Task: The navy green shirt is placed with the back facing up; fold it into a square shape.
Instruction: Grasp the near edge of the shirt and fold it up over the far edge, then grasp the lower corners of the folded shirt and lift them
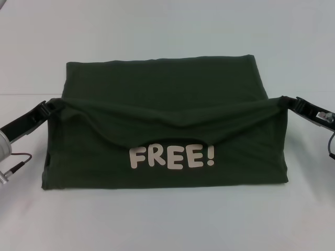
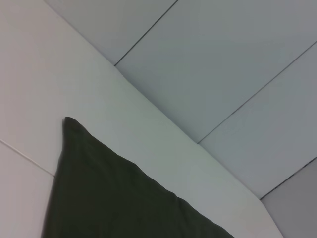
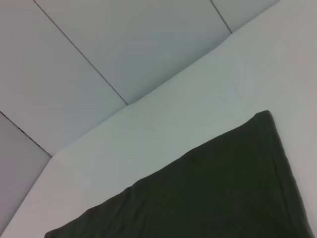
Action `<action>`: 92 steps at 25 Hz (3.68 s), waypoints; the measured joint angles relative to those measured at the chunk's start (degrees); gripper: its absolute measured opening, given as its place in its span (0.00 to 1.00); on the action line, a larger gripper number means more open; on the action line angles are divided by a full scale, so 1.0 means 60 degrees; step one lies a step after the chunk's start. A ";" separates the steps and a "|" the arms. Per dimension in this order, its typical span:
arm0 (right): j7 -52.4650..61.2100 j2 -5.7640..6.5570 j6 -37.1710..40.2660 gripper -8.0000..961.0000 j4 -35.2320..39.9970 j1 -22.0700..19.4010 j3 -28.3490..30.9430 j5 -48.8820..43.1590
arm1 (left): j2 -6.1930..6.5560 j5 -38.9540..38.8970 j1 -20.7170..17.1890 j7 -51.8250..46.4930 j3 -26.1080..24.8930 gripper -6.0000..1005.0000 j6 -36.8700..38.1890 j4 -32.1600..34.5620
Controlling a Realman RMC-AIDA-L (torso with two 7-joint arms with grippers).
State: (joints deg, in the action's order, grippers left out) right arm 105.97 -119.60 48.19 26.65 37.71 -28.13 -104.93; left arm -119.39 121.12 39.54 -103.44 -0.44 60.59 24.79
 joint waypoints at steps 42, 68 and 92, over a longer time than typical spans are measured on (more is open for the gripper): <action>-0.0127 0.0603 0.2121 0.94 -0.0072 -0.0926 -0.0143 0.0520 | 0.0279 0.0853 -0.1371 -0.2346 0.2063 0.68 0.3155 0.2053; -0.0040 0.0624 0.2280 0.94 -0.0095 -0.1114 -0.0883 0.0511 | 0.0587 0.3072 -0.0771 -0.2220 0.3063 0.82 0.1438 0.2000; -0.0048 0.0604 0.2281 0.94 -0.0087 -0.1130 -0.0951 0.0511 | 0.0490 0.3096 -0.0665 -0.2711 0.3841 0.81 0.1489 0.1660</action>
State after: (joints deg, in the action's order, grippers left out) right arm 105.68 -115.98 61.87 26.13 30.93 -33.84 -101.86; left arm -116.45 139.70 35.55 -119.71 22.60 69.52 34.75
